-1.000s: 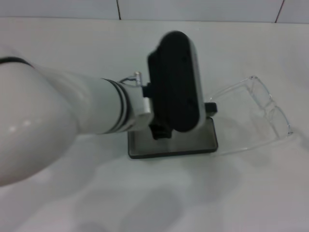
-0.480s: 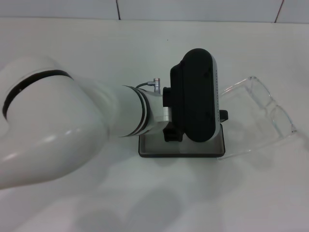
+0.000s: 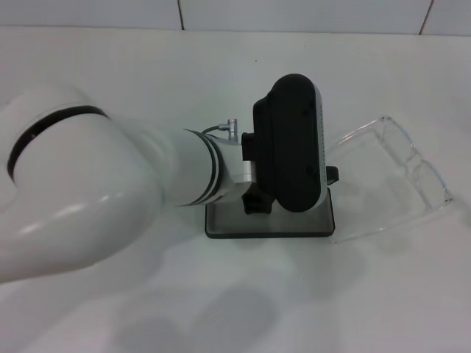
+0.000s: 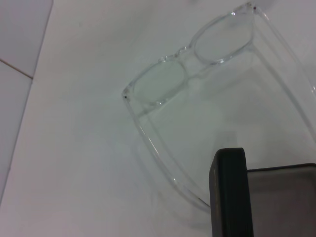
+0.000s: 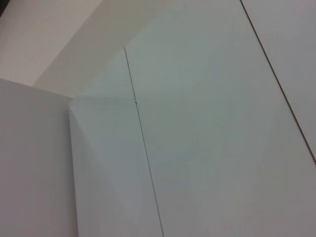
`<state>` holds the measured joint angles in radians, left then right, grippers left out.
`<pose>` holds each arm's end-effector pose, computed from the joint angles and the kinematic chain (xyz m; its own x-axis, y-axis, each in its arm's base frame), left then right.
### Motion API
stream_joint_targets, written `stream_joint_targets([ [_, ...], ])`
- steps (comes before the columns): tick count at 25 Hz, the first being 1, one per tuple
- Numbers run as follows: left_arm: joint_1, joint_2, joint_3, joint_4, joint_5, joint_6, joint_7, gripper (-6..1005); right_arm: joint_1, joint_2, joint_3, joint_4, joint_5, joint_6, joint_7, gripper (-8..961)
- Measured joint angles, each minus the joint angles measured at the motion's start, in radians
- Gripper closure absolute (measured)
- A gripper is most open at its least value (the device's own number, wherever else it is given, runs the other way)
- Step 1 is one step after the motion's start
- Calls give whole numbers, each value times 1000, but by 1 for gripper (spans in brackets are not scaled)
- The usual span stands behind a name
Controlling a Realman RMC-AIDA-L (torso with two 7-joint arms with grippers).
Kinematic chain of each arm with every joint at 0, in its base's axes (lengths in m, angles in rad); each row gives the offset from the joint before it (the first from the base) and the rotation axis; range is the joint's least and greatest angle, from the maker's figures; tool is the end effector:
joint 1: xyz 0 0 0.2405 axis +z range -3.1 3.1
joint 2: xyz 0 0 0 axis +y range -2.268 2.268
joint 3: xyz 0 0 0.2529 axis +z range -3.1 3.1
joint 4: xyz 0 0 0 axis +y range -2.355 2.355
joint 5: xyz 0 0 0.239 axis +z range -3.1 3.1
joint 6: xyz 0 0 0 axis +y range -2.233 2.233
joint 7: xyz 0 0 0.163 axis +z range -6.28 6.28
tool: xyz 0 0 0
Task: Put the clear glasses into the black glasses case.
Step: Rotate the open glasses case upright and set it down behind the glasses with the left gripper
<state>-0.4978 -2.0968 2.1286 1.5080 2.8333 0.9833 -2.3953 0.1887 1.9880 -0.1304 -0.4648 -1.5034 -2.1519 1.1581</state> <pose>-0.0962 0.3370 -0.1386 0.8981 -0.1785 -0.4020 -0.3427 -0.8568 -0.3853 0.3390 0.2119 0.1376 0.3222 0.2590 -0.9105 -0.5978 -0.6901 -0.4079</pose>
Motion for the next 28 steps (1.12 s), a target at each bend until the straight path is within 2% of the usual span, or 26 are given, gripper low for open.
stream_joint_targets([
  [11,3,2,11,-13,0,-44,6,794,-4,0,0,0,3,0,0,214],
  [17,9,2,18,-7,0,-45,30,619,-7,0,0,0,3,1,0,217],
  [22,16,2,21,42,0,-31,29,562,-9,-4,-5,-14,-15,14,1,220],
  [25,48,3,9,109,-1,-10,25,560,12,-10,-11,-57,-59,51,32,222],
  [28,94,4,4,181,-17,-8,36,558,52,-10,-30,-189,-154,124,137,223],
])
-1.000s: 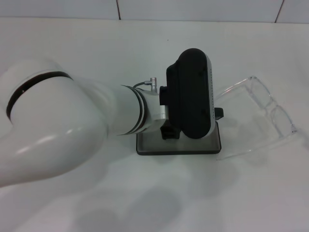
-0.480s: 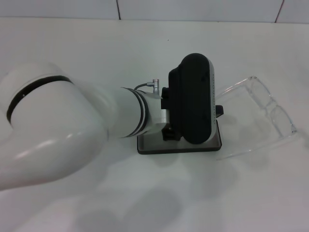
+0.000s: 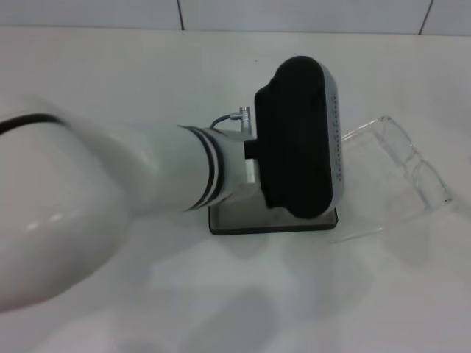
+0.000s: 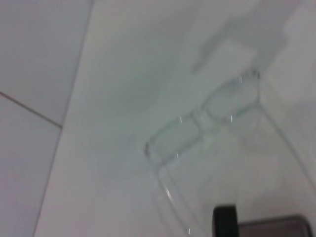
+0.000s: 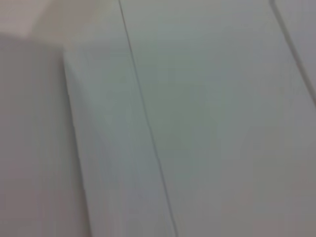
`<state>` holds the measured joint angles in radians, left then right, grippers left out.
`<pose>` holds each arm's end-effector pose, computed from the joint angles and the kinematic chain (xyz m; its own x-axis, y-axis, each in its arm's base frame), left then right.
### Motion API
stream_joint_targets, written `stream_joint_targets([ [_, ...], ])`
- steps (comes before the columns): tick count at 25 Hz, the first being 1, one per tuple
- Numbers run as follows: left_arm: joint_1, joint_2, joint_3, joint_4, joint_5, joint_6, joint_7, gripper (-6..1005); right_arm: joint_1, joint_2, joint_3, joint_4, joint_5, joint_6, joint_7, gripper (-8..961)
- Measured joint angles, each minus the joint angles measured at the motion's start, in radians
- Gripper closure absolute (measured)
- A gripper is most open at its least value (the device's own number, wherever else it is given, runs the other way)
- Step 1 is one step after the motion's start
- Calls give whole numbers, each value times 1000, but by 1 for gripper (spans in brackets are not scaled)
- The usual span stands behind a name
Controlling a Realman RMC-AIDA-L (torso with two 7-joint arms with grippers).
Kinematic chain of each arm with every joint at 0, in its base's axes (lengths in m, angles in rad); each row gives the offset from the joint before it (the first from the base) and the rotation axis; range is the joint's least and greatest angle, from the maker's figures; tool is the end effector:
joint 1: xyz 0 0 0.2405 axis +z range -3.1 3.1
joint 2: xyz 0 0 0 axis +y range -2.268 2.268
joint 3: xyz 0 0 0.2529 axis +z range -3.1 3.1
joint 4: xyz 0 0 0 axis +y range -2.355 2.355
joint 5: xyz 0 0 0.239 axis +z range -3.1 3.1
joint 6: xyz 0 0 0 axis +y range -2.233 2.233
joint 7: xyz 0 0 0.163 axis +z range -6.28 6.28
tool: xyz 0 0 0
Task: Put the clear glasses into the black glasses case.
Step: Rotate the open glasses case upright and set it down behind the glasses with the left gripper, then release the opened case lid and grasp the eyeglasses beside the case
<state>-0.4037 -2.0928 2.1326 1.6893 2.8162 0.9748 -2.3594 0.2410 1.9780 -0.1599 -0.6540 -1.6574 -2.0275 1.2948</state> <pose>-0.0659 0.3191 -0.1196 0.9241 -0.2370 -0.2999 -0.3534 -0.8286 -0.4342 0.3387 0.2464 0.1465 0.4760 0.0524 -0.8779 -0.5945 -0.7165 -0.3650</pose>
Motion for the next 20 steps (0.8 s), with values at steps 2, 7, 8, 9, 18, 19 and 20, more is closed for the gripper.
stream_joint_targets([
  [2,59,0,-1,80,-45,-14,34,558,26,1,-42,-107,-51,56,105,224],
  [7,144,1,-51,197,-161,-47,46,559,86,-17,-218,-333,-129,203,409,227],
  [8,156,2,-68,212,-194,-50,47,559,99,-22,-265,-377,-158,237,477,227],
  [9,168,2,-91,225,-242,-50,55,559,117,-29,-318,-420,-202,270,550,228],
  [18,265,4,-245,254,-592,-39,224,560,380,-67,-606,-534,-729,356,960,233],
  [19,270,4,-263,254,-619,-37,232,561,413,-63,-622,-531,-781,356,983,233],
  [20,281,4,-321,249,-709,-34,249,561,442,-58,-639,-526,-823,356,999,234],
])
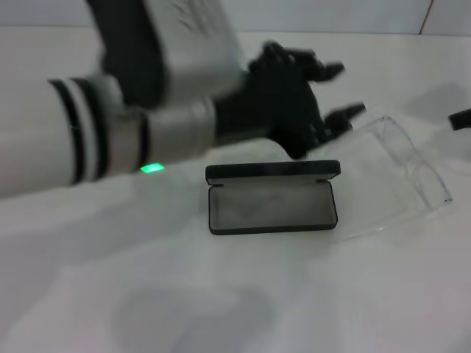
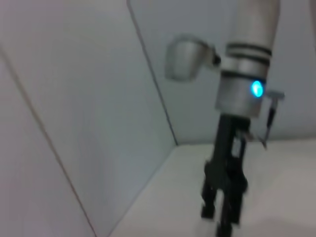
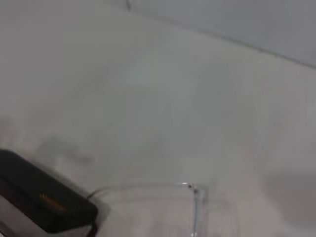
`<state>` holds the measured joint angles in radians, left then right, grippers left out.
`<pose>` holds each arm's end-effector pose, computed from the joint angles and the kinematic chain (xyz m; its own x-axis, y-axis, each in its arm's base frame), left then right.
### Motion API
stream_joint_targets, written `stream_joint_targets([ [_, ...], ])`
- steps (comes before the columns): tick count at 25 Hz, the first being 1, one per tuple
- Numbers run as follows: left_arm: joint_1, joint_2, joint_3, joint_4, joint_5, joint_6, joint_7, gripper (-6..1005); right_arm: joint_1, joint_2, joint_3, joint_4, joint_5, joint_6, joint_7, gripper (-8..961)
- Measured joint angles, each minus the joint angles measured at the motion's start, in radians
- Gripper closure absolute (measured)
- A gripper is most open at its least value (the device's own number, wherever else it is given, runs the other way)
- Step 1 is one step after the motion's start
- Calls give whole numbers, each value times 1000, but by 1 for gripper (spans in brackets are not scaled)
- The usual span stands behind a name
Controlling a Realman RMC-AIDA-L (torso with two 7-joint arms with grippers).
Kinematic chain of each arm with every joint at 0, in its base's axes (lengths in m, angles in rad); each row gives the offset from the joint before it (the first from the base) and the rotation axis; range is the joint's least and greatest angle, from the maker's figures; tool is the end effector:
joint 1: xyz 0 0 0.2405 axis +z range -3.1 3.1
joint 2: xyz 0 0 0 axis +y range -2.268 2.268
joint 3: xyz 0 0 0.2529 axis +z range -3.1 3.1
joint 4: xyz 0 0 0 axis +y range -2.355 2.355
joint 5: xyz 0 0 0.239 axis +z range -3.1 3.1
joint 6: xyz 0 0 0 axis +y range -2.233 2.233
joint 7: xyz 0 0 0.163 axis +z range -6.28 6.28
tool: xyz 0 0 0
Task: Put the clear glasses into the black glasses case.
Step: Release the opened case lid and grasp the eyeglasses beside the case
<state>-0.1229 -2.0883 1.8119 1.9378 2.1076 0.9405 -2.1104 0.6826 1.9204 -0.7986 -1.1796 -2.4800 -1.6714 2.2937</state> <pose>-0.0384 0.3072 -0.0216 0.9424 -0.0935 0.3210 0.0765 -0.8744 -0.4791 0.2278 0.4198 0.1201 0.6946 -0.7095 -0.1185 -0.6848 -0.6018 -0.4109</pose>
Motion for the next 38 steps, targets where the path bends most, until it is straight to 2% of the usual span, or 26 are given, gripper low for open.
stream_joint_targets([
  [1,0,0,0,0,0,0,0,561,37,7,-26,11,-45,-2,21,238],
  [4,2,1,-81,-13,-135,19,8,561,102,15,-86,54,-111,-4,60,251],
  [8,1,1,-195,-55,-333,112,53,562,175,23,-150,145,-163,14,102,268],
  [14,2,1,-284,-163,-547,211,164,563,243,66,-181,246,-275,77,109,294],
  [20,-7,-1,-314,-211,-578,276,191,563,258,89,-209,282,-300,137,110,319],
  [30,1,-2,-313,-219,-583,287,201,565,267,91,-223,382,-303,209,105,340],
  [35,-4,-2,-311,-239,-583,288,201,565,261,92,-226,389,-303,226,105,387],
  [38,-5,-2,-311,-245,-583,288,201,566,256,92,-226,391,-303,234,106,471],
])
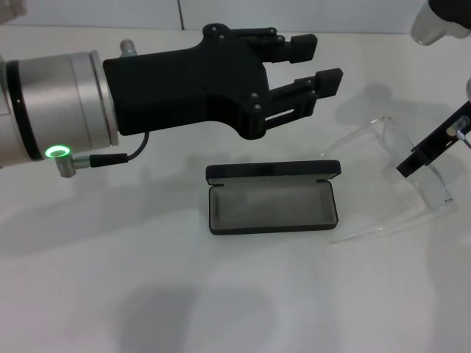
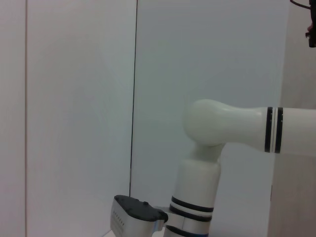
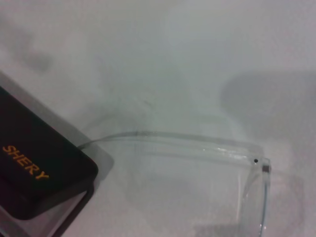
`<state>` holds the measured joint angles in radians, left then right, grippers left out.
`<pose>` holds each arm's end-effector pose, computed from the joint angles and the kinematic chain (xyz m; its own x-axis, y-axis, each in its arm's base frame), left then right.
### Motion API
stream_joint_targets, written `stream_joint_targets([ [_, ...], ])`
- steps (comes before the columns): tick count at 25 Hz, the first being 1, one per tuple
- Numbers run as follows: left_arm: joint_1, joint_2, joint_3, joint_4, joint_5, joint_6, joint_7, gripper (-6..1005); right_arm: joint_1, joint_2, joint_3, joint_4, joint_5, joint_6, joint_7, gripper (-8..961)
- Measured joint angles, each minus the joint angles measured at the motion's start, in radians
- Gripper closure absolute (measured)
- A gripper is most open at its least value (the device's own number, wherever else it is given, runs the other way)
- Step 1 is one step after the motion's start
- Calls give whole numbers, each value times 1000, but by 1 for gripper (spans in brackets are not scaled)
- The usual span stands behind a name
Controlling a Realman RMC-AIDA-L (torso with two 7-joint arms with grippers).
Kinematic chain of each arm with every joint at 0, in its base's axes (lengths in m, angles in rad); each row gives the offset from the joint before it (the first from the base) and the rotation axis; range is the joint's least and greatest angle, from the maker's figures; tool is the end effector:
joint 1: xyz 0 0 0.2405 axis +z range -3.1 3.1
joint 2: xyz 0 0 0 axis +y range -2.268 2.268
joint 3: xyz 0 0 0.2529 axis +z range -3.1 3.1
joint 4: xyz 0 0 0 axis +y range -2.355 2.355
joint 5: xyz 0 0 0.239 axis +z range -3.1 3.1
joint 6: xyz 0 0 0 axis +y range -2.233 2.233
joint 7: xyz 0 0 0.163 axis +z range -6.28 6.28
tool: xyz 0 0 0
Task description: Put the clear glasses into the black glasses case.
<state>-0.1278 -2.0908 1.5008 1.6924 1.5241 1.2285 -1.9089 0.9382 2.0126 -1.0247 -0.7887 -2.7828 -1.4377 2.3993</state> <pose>-0.0772 0.3131 0.0209 0.7738 0.0872 0.6274 0.2679 -0.9426 -0.1994 0.2110 0.4508 0.0009 0.6481 -0.7258 0.2306 -0.5802 -0.6667 -0.4678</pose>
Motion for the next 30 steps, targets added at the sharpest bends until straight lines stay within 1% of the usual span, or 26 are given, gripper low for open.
stream_joint_targets([
  [3,4,0,0,0,0,0,0,566,-6,0,0,-5,0,1,0,556],
  [5,7,0,0,0,0,0,0,566,-11,0,1,-10,0,3,0,593],
  [11,8,0,-1,-2,-1,1,1,567,-28,-2,0,-17,0,20,0,789],
  [15,8,0,-1,-7,-5,6,0,568,-59,-3,0,-54,1,22,-4,805],
  [18,7,0,-3,-13,-17,8,0,568,-109,-3,1,-133,6,20,-6,817],
  [21,7,0,-6,-14,-23,8,1,569,-183,-5,12,-244,12,20,-6,829],
  [23,7,0,-7,-15,-23,8,1,569,-206,-8,21,-280,19,20,-6,830],
  [27,7,0,-9,-15,-23,8,1,569,-279,-18,84,-392,81,1,-26,833],
  [30,8,0,-11,-15,-23,8,1,570,-326,-25,168,-465,206,-39,-77,833],
])
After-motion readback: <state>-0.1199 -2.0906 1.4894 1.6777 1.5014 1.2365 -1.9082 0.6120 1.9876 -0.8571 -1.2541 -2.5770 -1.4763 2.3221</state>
